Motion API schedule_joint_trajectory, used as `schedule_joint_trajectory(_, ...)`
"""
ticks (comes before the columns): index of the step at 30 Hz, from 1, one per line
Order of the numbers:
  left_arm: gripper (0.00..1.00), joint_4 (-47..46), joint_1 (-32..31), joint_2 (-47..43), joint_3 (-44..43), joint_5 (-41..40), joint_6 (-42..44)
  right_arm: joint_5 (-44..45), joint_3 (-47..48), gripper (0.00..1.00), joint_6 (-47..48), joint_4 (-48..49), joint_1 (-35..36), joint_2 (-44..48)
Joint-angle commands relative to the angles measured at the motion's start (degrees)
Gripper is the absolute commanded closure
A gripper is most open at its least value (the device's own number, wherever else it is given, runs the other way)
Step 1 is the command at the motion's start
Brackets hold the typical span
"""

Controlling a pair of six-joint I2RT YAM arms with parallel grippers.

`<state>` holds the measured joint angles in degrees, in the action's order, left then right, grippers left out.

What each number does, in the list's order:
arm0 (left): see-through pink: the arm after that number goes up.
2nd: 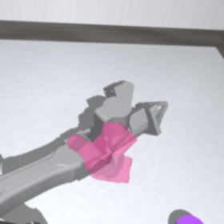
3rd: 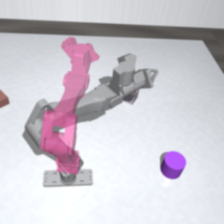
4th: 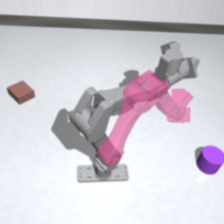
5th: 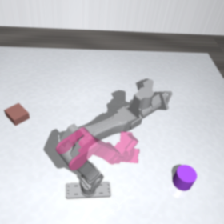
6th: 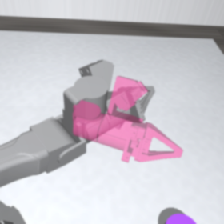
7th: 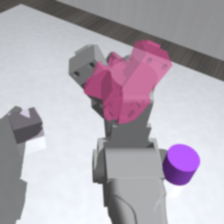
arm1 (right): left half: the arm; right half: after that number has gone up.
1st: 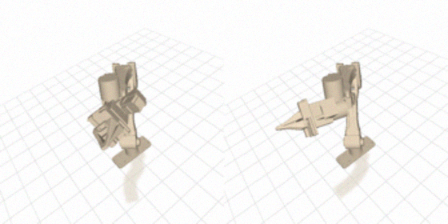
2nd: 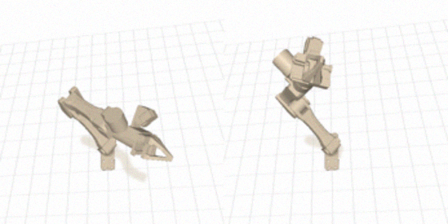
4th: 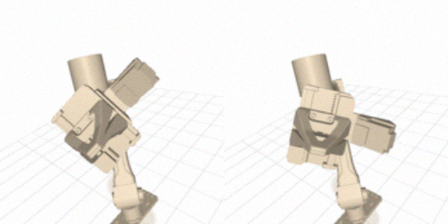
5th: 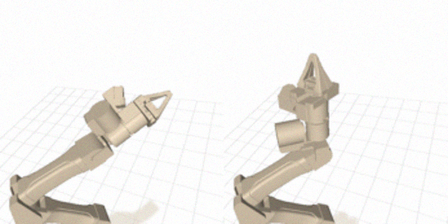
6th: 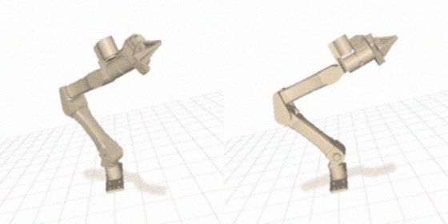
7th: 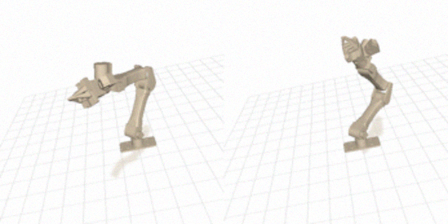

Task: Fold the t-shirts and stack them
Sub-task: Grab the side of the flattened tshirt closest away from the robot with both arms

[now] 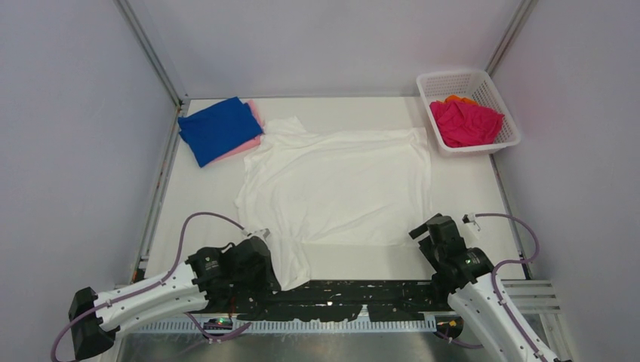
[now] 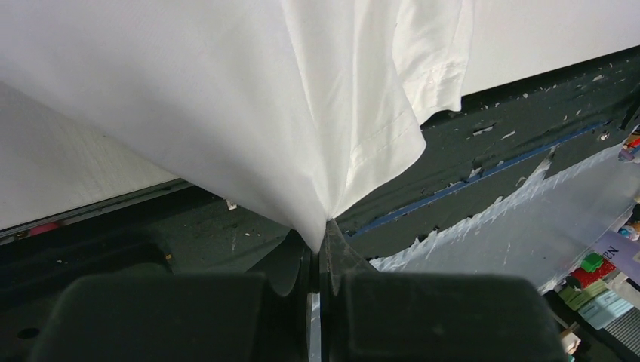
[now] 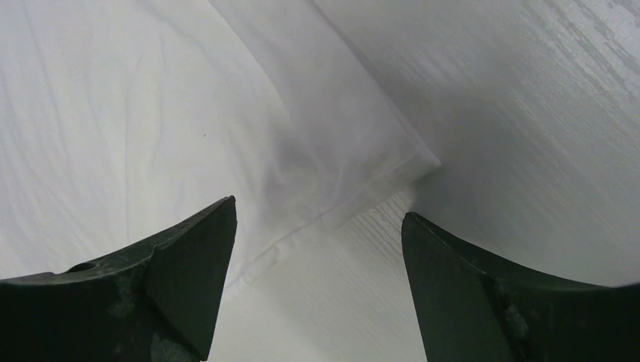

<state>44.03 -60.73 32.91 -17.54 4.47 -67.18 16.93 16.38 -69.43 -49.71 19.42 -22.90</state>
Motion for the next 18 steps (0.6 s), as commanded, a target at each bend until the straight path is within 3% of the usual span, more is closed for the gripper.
schedule_joint_trajectory(1, 1.00, 2.2, -0.2, -1.1, -0.7, 2.1, -1.1, 6.1, -1.4, 0.16, -1.6, 2.0, 0.0, -0.2)
schedule_joint_trajectory(10, 1.00, 3.0, -0.3, -4.0, 1.0, 5.1, -4.2, 9.8, -1.3, 0.37, 2.0, 5.1, 0.0, -2.0)
schedule_joint_trajectory(18, 1.00, 3.2, -0.3, -4.0, 0.0, 4.0, -4.3, 10.8, -1.7, 0.49, 4.5, 8.6, 0.0, -4.0)
